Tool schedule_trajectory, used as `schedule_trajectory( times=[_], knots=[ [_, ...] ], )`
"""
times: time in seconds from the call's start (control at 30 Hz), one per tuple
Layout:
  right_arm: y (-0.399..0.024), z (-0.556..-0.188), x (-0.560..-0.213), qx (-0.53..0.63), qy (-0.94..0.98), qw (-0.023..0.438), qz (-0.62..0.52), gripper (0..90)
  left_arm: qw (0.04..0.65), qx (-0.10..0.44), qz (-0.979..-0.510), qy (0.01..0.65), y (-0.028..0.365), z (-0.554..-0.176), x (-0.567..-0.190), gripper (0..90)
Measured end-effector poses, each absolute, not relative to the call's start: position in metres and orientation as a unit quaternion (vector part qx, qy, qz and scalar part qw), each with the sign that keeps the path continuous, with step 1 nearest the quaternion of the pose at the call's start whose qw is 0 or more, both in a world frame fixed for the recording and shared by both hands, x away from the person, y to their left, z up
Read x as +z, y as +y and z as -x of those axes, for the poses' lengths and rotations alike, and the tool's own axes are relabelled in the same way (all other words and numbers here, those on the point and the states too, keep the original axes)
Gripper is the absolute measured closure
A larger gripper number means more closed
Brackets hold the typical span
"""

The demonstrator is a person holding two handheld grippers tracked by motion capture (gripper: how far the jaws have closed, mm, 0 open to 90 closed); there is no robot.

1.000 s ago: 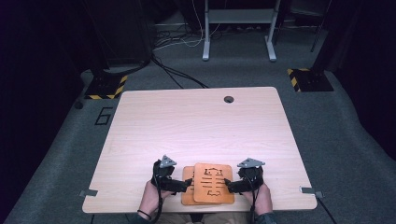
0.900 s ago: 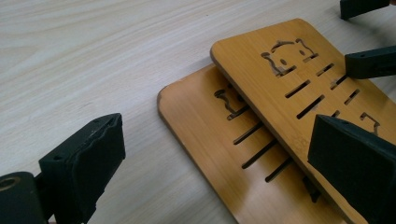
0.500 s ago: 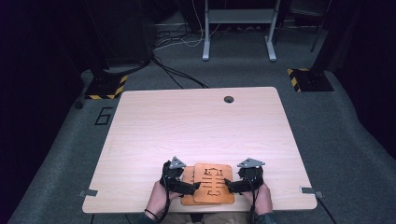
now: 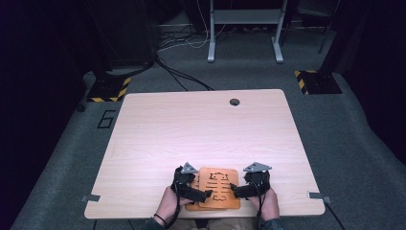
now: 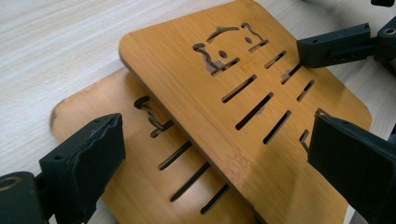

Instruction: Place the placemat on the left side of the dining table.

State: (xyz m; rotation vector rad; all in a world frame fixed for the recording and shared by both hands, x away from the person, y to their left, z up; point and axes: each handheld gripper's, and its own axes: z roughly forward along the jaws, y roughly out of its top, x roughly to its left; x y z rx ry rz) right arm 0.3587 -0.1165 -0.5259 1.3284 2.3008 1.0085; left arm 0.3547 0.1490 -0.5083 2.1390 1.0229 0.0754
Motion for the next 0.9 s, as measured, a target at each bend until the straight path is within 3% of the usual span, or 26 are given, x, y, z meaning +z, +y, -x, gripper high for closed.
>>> schedule_trajectory(
  times=[0.9],
  knots=[
    [-0.117,-0.359,-0.526,0.35,0.8,0.149,-0.464,0.2,0.379,0.012,-0.837,0.394,0.136,-0.354,-0.507,3.9]
  ],
)
